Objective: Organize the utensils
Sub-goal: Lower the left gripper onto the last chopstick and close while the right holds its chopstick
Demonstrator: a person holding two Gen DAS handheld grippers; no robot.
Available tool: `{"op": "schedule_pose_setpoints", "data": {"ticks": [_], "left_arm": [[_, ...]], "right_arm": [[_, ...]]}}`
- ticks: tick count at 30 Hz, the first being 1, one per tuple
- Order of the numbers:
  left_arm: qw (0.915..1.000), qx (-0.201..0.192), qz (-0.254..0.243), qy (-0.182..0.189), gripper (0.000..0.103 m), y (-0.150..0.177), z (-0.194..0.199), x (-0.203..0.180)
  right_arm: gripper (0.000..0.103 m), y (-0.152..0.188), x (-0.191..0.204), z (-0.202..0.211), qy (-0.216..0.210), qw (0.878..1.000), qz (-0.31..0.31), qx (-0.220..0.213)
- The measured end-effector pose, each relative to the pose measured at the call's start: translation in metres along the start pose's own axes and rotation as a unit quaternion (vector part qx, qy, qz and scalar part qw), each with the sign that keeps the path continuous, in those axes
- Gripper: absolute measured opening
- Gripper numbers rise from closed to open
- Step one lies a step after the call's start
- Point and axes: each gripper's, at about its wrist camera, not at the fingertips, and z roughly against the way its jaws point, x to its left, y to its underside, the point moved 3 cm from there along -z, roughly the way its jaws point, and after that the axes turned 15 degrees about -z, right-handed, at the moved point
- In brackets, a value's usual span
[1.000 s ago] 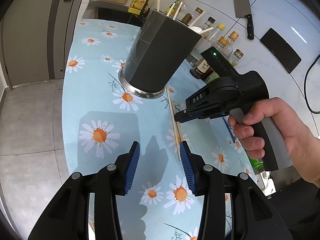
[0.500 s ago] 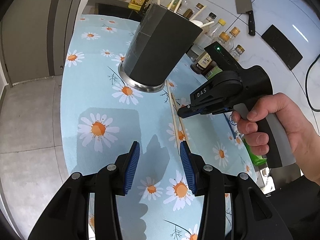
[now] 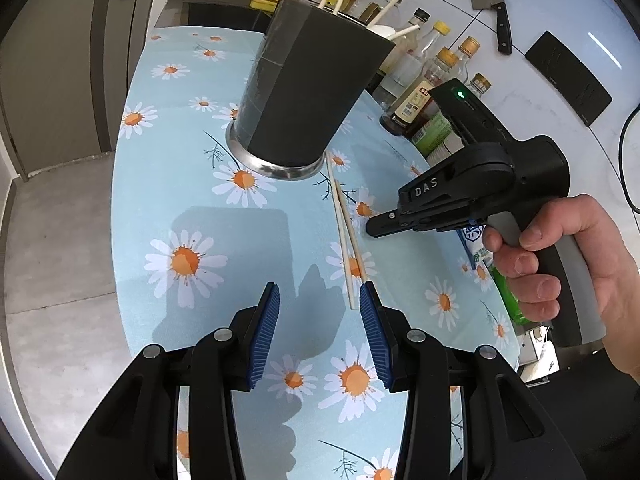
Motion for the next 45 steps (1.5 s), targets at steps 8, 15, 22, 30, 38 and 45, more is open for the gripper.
{"op": "schedule_pose_setpoints", "data": {"ticks": [8, 15, 22, 30, 38, 45], "left_arm": [[1.0, -0.003, 0.008, 0.004, 0.04, 0.001, 0.0, -0.003], [0.9997, -0.01, 0.019, 0.007, 0.041, 0.007, 0.004, 0.005], [0.9993, -0.016, 0.031, 0.014, 0.04, 0.01, 0.006, 0.015], [0.9989, -0.019, 0.035, 0.026, 0.04, 0.012, 0.004, 0.023], [0.9989, -0.019, 0.032, 0.03, 0.04, 0.014, 0.005, 0.019], [0.9997, 0.001, 0.019, 0.012, 0.04, 0.007, 0.002, 0.012]], "right_arm": [[0.003, 0.0, 0.019, -0.014, 0.002, 1.0, 0.022, 0.005], [0.011, -0.005, 0.031, -0.032, 0.039, 0.999, 0.024, -0.002], [0.015, -0.006, 0.035, -0.044, 0.057, 0.998, 0.027, -0.006], [0.004, -0.002, 0.033, -0.032, 0.084, 0.996, 0.028, -0.017], [0.005, 0.007, 0.04, -0.034, 0.103, 0.993, 0.038, -0.039], [0.005, 0.005, 0.018, -0.02, 0.06, 0.998, 0.01, -0.02]]}}
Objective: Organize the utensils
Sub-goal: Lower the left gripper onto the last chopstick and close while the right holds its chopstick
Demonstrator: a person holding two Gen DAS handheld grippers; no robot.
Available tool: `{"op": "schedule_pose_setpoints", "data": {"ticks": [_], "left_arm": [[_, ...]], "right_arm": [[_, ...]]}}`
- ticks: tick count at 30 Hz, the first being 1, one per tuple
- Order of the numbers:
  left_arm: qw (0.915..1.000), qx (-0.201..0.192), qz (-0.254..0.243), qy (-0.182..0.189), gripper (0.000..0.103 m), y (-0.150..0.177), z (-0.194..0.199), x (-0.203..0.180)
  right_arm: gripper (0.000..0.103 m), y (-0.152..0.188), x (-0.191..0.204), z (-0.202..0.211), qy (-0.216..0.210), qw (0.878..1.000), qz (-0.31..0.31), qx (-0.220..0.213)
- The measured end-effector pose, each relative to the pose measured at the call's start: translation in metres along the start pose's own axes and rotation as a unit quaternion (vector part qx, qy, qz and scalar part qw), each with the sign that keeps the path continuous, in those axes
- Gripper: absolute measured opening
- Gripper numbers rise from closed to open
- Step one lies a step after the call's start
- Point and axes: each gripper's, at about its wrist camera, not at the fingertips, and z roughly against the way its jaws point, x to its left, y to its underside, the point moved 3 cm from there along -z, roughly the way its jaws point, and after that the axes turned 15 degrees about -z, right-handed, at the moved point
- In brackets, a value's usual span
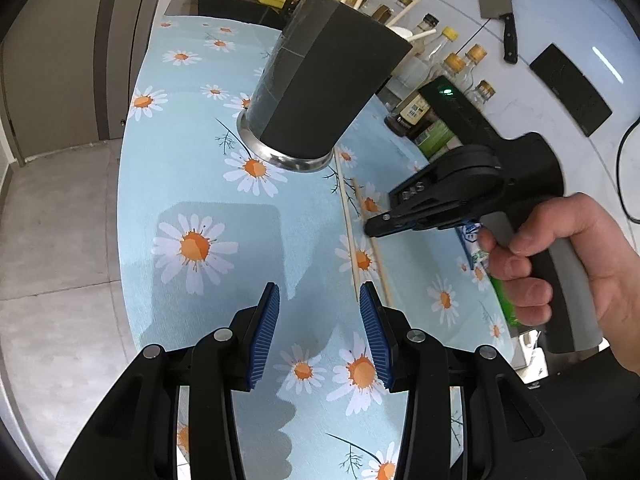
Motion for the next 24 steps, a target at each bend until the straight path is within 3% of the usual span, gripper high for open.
{"op": "schedule_pose_setpoints", "data": {"ticks": [12, 24], "left_arm": [[0.9948, 0.078, -0.055, -0.035, 0.041, -0.051, -0.037, -0.033], [0.9795, 0.18, -0.066, -0.062, 0.038, -0.086, -0.11, -0.044]], "right_arm": [[0.005, 0.002, -0.06, 0.047, -0.114, 0.993, 0.005, 0.009], [0.005, -0.003, -0.125, 0.092, -0.192, 0.981, 0.005, -0.002]]}}
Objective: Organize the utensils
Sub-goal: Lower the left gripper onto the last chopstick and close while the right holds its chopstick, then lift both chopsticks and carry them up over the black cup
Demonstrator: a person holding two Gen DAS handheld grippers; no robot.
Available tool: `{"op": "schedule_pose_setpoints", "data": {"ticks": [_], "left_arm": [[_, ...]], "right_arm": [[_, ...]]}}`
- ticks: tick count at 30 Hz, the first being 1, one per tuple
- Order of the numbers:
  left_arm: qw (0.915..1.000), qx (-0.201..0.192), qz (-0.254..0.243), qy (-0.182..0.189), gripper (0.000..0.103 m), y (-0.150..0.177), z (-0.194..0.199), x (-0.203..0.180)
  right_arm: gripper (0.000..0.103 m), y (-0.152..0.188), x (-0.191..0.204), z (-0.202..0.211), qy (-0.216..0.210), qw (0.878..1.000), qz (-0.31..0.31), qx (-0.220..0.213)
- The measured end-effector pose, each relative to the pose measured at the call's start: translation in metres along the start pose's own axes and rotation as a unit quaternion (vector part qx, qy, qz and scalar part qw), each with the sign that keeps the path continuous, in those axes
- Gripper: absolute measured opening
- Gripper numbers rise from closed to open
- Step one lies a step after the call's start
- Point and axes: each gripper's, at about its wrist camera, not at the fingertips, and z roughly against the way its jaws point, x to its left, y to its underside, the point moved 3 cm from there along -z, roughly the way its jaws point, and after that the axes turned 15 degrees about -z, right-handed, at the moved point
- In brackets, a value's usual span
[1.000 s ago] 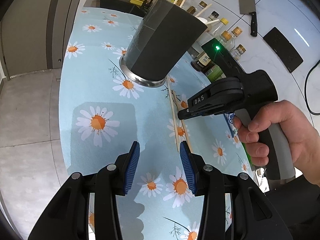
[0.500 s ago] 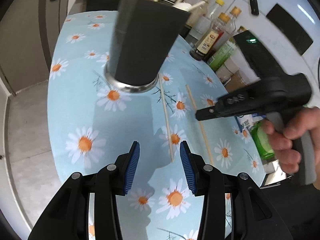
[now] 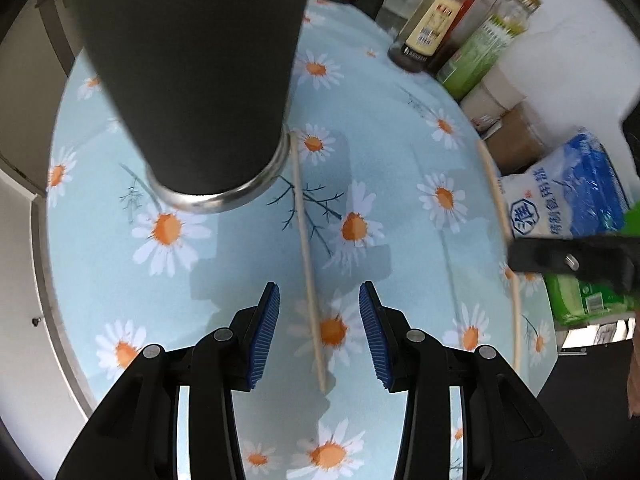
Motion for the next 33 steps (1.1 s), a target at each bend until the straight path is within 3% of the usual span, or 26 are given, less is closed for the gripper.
{"op": "schedule_pose_setpoints", "data": {"ticks": [7, 9, 13, 21, 23, 26, 33], "left_arm": [[0.9979, 0.053, -0.011, -0.036, 0.038, -0.025, -0.025, -0.001], [0.9973, 0.066, -0.001, -0.031, 0.028, -0.029, -0.031, 0.002], [0.9952, 0.086, -0.015, -0.044, 0.026, -0.032, -0.04, -0.001], [0.9932, 0.095, -0.013, -0.066, 0.021, -0.04, -0.045, 0.006], [0.9926, 0.098, -0.015, -0.07, 0.014, -0.043, -0.047, 0.005], [0.9927, 0.101, -0.014, -0.064, 0.007, -0.046, -0.049, 0.004], [0.9933, 0.098, -0.011, -0.062, 0.004, -0.05, -0.052, 0.003]], "right_arm": [[0.005, -0.005, -0.016, 0.009, -0.042, 0.999, -0.004, 0.013], [0.005, -0.008, -0.022, 0.011, -0.051, 0.999, -0.007, 0.015], [0.005, -0.011, -0.029, 0.013, -0.063, 0.998, -0.011, 0.019], [0.005, -0.016, -0.026, 0.015, -0.078, 0.997, -0.001, 0.023], [0.005, -0.017, -0.025, 0.015, -0.082, 0.996, 0.0, 0.024], [0.005, -0.018, -0.024, 0.014, -0.084, 0.996, 0.001, 0.028], [0.005, -0.018, -0.019, 0.007, -0.086, 0.996, 0.01, 0.036]]}}
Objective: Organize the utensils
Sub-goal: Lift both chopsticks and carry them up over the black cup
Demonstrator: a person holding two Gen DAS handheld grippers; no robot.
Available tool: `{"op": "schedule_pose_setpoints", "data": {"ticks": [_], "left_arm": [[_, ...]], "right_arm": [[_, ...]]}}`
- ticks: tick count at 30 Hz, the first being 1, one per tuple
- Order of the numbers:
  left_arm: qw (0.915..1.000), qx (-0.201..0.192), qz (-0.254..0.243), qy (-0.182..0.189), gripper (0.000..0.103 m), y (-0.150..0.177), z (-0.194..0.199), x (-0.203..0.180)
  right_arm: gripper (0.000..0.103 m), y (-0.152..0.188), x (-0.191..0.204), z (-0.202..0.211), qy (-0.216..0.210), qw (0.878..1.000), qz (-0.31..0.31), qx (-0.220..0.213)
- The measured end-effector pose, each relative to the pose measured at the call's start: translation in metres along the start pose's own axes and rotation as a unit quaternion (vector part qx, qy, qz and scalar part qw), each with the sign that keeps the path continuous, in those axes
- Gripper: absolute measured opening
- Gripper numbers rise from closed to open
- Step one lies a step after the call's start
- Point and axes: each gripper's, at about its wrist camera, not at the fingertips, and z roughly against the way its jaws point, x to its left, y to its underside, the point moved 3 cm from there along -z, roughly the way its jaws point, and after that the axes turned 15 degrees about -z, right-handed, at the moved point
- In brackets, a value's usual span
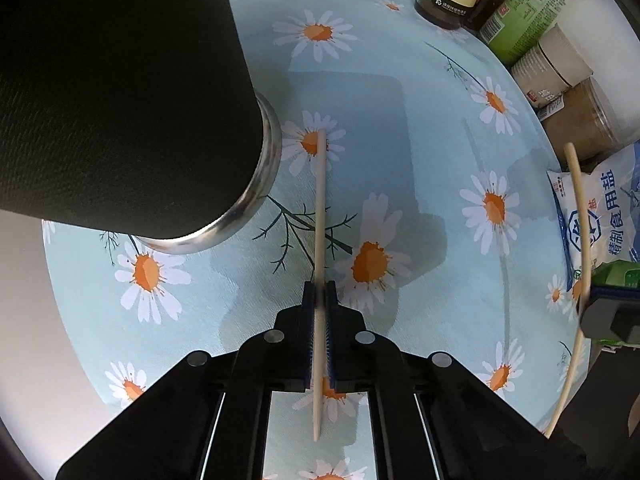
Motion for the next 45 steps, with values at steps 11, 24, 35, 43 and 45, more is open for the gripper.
{"op": "schedule_pose_setpoints", "data": {"ticks": [11, 24, 35, 43, 45], "left_arm": [[0.9976, -0.051, 0.034, 0.033, 0.004, 0.042, 0.023, -0.007], [0.98, -0.168, 0.059, 0.09, 0.004, 0.099, 0.094, -0.029], [0.9515, -0.282, 0.052, 0.11, 0.004, 0.122, 0.155, -0.009], [0.9248, -0.367, 0.047, 0.09, 0.004, 0.121, 0.197, 0.022], [0.9186, -0.383, 0.045, 0.084, 0.004, 0.119, 0.205, 0.029]], "right_arm": [[0.005, 0.001, 0.013, -0.006, 0.009, 1.0, 0.026, -0.003], [0.005, 0.018, 0.049, -0.013, 0.013, 0.997, 0.071, -0.017], [0.005, 0.026, 0.099, 0.01, -0.048, 0.988, 0.116, -0.085], [0.005, 0.027, 0.149, 0.026, -0.083, 0.968, 0.168, -0.166], [0.005, 0.028, 0.159, 0.031, -0.088, 0.962, 0.181, -0.186]]}}
